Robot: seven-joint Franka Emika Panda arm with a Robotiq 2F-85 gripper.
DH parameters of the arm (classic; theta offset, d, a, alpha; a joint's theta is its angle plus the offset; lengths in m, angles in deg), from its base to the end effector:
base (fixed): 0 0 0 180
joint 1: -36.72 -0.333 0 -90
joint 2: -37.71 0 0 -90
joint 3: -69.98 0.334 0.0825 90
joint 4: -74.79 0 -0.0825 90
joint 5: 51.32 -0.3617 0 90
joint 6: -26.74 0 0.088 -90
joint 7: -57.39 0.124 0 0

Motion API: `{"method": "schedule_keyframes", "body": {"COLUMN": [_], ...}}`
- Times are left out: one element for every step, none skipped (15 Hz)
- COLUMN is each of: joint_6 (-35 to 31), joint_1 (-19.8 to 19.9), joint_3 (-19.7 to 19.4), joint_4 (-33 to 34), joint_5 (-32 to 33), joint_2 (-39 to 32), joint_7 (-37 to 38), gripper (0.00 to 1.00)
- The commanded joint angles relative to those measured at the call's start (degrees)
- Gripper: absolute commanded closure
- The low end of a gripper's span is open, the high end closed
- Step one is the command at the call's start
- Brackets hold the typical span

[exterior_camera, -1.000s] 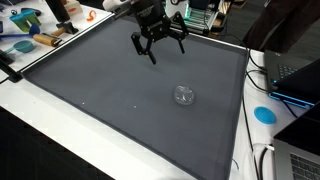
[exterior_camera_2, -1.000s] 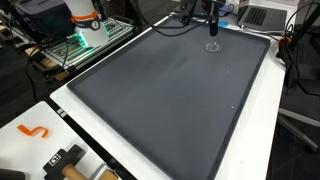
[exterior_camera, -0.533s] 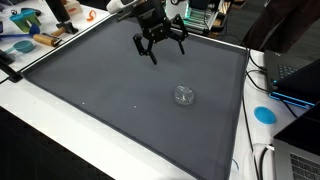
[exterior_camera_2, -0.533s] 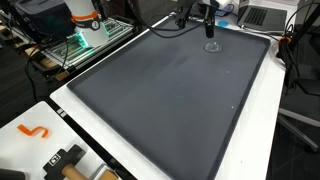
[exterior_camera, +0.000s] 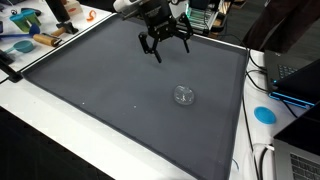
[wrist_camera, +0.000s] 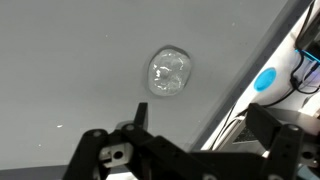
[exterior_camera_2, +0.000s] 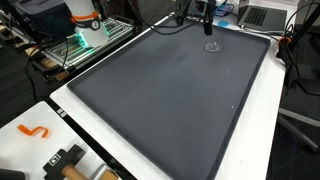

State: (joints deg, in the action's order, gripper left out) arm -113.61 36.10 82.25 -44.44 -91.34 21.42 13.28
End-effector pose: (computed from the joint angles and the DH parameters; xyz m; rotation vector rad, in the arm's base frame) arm 0.5699 0.1337 0.3200 -2.5769 -0.5939 -0.2849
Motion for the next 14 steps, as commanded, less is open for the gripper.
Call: {"method": "schedule_keyframes", "body": {"joint_6": [-2.56,-3.0,-3.24,-3.47,-3.74,-3.89,-3.99,-3.64,-3.61,-3.33,-3.11,-3.08,-3.1,-2.78], "joint_1": [-1.21,-1.7,-2.09,-2.62,-3.08,-3.67,-4.22,-4.79,-5.38,-5.85,-6.49,-7.09,-7.81,-8.28], "joint_3": [0.47,0.46,0.53,0.51,0.54,0.51,0.5,0.47,0.44,0.45,0.39,0.27,0.09,0.05], "joint_4": [-3.4,-3.68,-3.95,-4.22,-4.38,-4.43,-4.44,-4.32,-4.26,-4.11,-3.79,-3.53,-3.14,-2.73], "joint_5": [-0.95,-0.33,-0.09,0.32,0.6,1.14,1.6,2.35,3.24,4.1,5.43,7.26,9.57,11.68], "joint_2": [3.14,3.59,4.07,4.57,4.99,5.38,5.74,6.1,6.49,6.81,7.01,7.12,7.14,7.19], "joint_7": [1.76,2.82,3.74,5.16,6.33,8.12,9.92,11.92,14.34,16.48,19.91,23.25,27.33,30.84], "gripper": [0.0,0.0,0.0,0.0,0.0,0.0,0.0,0.0,0.0,0.0,0.0,0.0,0.0,0.0]}}
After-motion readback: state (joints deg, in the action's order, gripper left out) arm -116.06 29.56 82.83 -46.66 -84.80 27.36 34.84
